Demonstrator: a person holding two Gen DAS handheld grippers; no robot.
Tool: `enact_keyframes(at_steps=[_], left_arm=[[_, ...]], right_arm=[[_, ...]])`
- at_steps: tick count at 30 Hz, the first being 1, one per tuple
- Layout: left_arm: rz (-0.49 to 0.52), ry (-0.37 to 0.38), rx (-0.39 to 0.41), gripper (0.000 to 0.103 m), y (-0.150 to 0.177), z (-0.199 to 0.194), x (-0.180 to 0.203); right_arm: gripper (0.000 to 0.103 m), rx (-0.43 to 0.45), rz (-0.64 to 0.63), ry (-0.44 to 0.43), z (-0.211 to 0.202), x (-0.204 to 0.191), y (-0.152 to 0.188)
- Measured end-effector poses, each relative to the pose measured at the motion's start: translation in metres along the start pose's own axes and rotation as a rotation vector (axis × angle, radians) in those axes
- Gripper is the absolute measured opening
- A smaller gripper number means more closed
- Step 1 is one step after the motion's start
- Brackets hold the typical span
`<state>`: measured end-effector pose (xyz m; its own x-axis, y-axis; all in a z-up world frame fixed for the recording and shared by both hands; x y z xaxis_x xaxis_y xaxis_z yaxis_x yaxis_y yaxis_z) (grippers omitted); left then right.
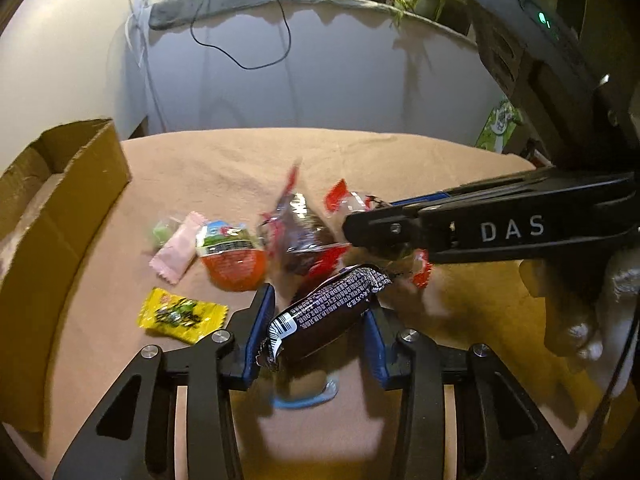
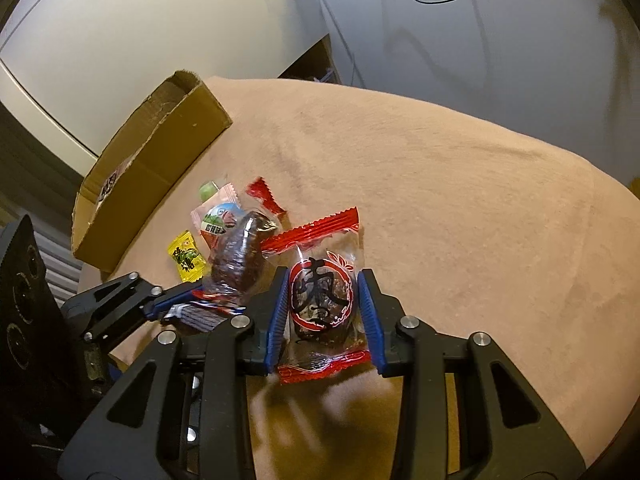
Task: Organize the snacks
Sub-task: 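Carry the chocolate bar and red jerky pack in both grippers over the box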
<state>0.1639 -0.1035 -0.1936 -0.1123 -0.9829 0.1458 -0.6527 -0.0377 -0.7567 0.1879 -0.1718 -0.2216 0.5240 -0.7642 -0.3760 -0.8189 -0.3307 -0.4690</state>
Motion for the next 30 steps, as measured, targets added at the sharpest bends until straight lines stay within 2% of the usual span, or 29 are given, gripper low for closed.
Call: enact_keyframes(at_steps=[14,19,30], left_arm=[[-0.072,0.011,0.100,0.041,-0.021,-0.052,-0.037],[-0.089,-0.015,0.131,0.041,-0.028,-0.065,-0.056],[-0.144,-0.134,0.188,0.040,-0.043,-0.095,-0.138]], right_arm=[[0.035,0.073,-0.043,0.050,-0.038,-0.020,-0.009],[0.035,0.102,-0.075,0.045,-0.047,-0.039,-0.024],[0.035,0.133,-0.161,-0.005,-0.032,-0.100,-0.069]])
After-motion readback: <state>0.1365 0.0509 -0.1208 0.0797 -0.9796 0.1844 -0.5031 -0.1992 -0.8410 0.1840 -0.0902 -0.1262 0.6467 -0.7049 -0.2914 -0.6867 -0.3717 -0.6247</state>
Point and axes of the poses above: each gripper's, at about its wrist camera, not at the fingertips, and z roughly the way its jaws point, x to its right, y to its underside, the point moved 10 cm from there along z, roughly the way its jaws point, and after that the axes turned 10 degrees about x, right-handed, at the moved point
